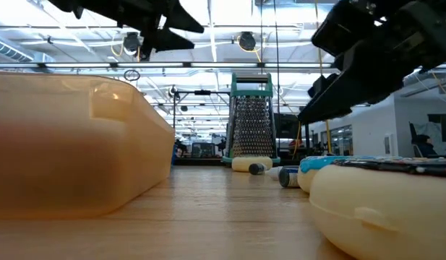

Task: Pick & Place Food Item
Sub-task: Put the bottom black food coloring bottle into the blue bin

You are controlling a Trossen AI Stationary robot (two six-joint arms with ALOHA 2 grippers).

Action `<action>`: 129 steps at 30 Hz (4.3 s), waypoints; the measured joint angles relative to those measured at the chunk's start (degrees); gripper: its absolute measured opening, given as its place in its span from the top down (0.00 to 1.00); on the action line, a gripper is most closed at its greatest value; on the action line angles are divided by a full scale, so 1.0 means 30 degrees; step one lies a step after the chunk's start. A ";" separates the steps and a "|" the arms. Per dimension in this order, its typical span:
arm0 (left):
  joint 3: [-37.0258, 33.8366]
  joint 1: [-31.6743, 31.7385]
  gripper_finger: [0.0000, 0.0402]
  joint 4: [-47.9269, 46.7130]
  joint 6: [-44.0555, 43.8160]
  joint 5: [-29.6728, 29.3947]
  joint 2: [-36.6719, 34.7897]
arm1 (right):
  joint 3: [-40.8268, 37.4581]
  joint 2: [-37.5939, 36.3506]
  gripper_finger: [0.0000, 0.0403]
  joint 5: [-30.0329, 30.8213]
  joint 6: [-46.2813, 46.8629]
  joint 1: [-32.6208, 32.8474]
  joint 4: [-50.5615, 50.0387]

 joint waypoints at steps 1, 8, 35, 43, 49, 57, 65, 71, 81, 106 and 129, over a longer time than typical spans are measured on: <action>-0.0003 -0.0223 0.32 -0.0065 -0.0096 -0.0016 0.0111 | 0.0421 0.0485 0.58 0.0007 -0.0257 0.0099 -0.0455; -0.0015 -0.1475 0.32 0.1291 -0.0271 -0.0030 0.1467 | 0.1702 0.2722 0.58 -0.0090 -0.2661 -0.0769 -0.2658; -0.0007 -0.1619 0.32 0.4316 0.1840 -0.0197 0.2423 | 0.1702 0.5018 0.58 0.0094 0.2186 0.0081 -0.0021; -0.0007 -0.1619 0.32 0.4277 0.1842 -0.0197 0.2423 | 0.1666 0.4249 0.58 0.1493 0.2127 -0.0399 -0.0519; -0.0007 -0.1619 0.32 0.4158 0.1842 -0.0197 0.2423 | 0.1708 0.1774 0.58 0.2168 0.0790 -0.0578 -0.1526; -0.0007 -0.1619 0.32 0.4152 0.1842 -0.0197 0.2416 | 0.1593 0.1839 0.58 0.4011 -0.0083 -0.1057 -0.3449; -0.0004 -0.1562 0.32 0.4610 0.1842 -0.0191 0.2891 | 0.1549 0.3469 0.58 0.3942 0.0714 -0.1100 -0.3442; 0.0043 -0.1225 0.32 0.5210 0.1689 -0.0190 0.3567 | 0.1557 0.3896 0.58 0.3927 0.0828 -0.1191 -0.3304; 0.0000 -0.0992 0.32 0.5099 0.1666 -0.0190 0.3873 | 0.1557 0.3947 0.67 0.3934 0.1362 -0.1358 -0.2708; 0.0000 -0.0999 0.32 0.5095 0.0611 0.0007 0.3873 | 0.1140 0.3837 0.66 0.1953 0.0612 -0.2462 -0.2321; 0.0000 -0.1211 0.32 0.5531 -0.0132 0.0444 0.3865 | 0.0879 0.0000 0.83 0.2032 -0.1402 -0.3083 -0.3837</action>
